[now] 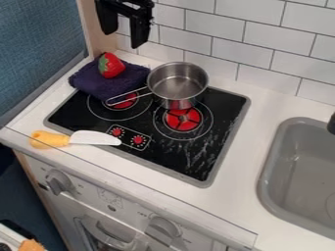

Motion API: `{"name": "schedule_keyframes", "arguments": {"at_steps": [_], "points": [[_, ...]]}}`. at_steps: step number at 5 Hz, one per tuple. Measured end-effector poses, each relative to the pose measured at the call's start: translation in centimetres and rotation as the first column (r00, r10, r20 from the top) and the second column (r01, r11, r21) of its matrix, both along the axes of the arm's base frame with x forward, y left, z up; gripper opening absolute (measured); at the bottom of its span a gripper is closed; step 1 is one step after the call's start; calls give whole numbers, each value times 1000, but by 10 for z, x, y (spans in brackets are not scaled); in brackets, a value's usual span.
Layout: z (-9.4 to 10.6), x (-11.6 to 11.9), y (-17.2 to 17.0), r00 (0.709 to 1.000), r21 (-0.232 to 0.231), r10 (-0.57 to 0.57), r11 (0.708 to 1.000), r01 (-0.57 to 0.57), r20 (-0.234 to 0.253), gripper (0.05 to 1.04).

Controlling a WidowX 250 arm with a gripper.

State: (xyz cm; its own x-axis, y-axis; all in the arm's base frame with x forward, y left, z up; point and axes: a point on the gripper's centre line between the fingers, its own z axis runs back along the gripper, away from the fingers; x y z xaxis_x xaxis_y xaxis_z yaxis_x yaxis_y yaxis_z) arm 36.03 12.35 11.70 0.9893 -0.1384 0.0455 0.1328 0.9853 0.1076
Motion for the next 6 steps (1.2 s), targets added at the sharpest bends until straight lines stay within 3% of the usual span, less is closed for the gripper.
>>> {"name": "schedule_keyframes", "arguments": {"at_steps": [2, 4, 6], "points": [[-23, 14, 40, 998, -14, 47, 999, -47, -30, 1000], [-55, 19, 53, 996, -9, 51, 999, -52, -68, 1000], [-69, 17, 62, 990, 31, 90, 996, -87, -111, 1000]]}}
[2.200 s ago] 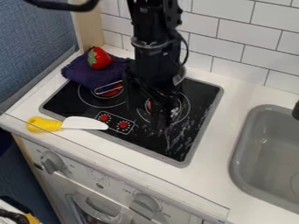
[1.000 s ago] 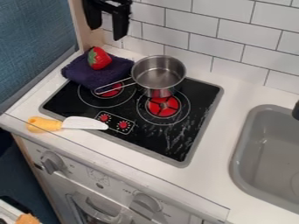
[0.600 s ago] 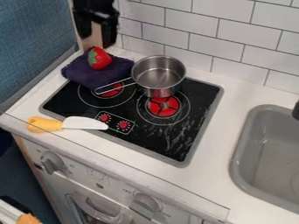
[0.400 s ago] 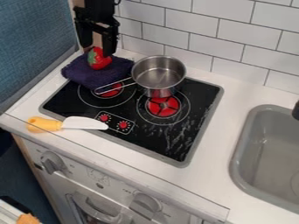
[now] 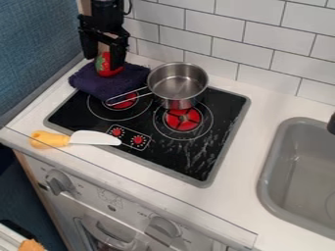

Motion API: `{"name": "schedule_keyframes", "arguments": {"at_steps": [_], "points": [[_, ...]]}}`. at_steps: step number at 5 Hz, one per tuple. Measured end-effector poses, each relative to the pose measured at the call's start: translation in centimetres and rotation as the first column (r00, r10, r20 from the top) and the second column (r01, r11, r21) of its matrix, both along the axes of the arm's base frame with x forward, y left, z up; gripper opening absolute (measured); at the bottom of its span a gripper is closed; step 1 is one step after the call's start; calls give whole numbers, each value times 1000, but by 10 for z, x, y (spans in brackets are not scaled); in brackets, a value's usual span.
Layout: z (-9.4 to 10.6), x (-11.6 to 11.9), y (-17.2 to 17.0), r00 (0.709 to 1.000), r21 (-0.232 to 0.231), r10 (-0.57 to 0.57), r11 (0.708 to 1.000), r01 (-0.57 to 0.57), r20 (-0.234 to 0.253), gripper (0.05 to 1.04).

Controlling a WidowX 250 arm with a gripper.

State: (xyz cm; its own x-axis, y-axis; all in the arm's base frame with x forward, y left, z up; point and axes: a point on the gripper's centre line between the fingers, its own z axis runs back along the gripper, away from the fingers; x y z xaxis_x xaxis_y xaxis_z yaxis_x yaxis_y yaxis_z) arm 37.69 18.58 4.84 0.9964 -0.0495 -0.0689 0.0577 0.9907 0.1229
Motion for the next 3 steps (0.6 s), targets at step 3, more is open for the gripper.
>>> {"name": "schedule_keyframes", "arguments": {"at_steps": [3], "points": [[-9, 1, -6, 1000, -49, -28, 998, 28, -1, 967]]}}
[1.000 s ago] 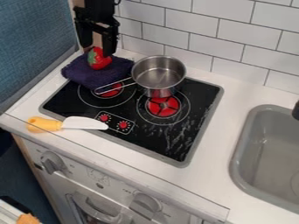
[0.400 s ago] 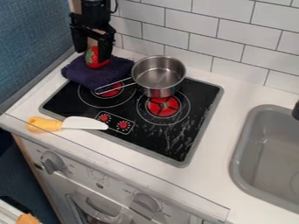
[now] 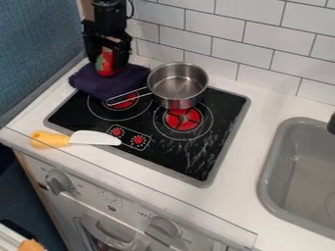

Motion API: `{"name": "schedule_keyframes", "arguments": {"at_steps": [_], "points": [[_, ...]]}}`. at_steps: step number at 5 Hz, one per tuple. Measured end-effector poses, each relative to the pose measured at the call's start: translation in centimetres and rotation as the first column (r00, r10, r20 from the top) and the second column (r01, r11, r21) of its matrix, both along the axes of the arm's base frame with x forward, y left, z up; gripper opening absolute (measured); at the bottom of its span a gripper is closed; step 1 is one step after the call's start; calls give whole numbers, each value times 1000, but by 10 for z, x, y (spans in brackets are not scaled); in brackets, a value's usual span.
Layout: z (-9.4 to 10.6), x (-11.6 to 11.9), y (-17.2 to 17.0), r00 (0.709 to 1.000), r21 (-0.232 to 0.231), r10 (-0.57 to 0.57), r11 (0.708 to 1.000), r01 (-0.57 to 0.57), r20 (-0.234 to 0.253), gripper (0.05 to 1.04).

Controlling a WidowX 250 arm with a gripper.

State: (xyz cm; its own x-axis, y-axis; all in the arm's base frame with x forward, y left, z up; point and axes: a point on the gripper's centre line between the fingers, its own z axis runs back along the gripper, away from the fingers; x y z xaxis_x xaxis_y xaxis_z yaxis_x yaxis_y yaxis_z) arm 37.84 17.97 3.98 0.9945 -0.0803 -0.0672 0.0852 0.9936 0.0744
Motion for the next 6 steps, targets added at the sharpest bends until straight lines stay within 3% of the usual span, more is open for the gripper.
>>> {"name": "schedule_keyframes", "arguments": {"at_steps": [1, 2, 4, 5, 6], "points": [[-3, -1, -2, 1000, -14, -12, 1000, 11, -9, 920], [-5, -2, -2, 1000, -18, -2, 1000, 2, -20, 791], [-6, -3, 0, 998, -10, 32, 999, -32, -49, 790], [9, -7, 3, 993, 25, 111, 994, -110, -39, 790], [46, -19, 2, 982, 55, 180, 982, -183, 51, 790]]}}
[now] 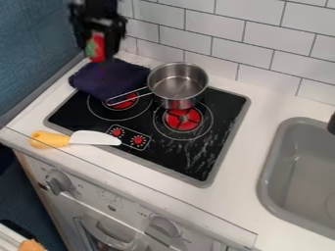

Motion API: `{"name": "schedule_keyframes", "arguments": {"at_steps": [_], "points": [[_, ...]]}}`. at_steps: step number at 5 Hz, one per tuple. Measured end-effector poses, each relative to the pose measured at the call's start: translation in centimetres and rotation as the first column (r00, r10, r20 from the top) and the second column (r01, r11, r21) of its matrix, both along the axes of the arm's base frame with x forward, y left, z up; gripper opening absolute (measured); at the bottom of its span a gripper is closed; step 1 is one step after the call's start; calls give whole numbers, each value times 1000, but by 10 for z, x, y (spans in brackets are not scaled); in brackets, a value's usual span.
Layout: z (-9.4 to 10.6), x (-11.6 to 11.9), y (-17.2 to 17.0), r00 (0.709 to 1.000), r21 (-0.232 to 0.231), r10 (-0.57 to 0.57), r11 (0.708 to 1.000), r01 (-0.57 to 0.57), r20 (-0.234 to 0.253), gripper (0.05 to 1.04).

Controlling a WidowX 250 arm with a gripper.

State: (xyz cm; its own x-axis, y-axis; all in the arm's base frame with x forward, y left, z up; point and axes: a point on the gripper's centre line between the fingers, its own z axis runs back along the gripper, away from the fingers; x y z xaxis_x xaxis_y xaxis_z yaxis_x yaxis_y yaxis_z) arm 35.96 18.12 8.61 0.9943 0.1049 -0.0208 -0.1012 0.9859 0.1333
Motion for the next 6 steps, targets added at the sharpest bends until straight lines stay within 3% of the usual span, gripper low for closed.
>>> {"name": "schedule_keyframes", "arguments": {"at_steps": [1, 2, 3, 4, 6], "points": [[11, -29, 8, 993, -29, 108, 994, -107, 44, 790], [6, -61, 18, 978, -46, 208, 977, -207, 30, 790], [-13, -88, 32, 961, -66, 275, 959, -274, 5, 790], [-23, -102, 43, 952, -97, 302, 950, -297, 46, 790], [-40, -101, 36, 957, -11, 280, 960, -279, 76, 790]]}}
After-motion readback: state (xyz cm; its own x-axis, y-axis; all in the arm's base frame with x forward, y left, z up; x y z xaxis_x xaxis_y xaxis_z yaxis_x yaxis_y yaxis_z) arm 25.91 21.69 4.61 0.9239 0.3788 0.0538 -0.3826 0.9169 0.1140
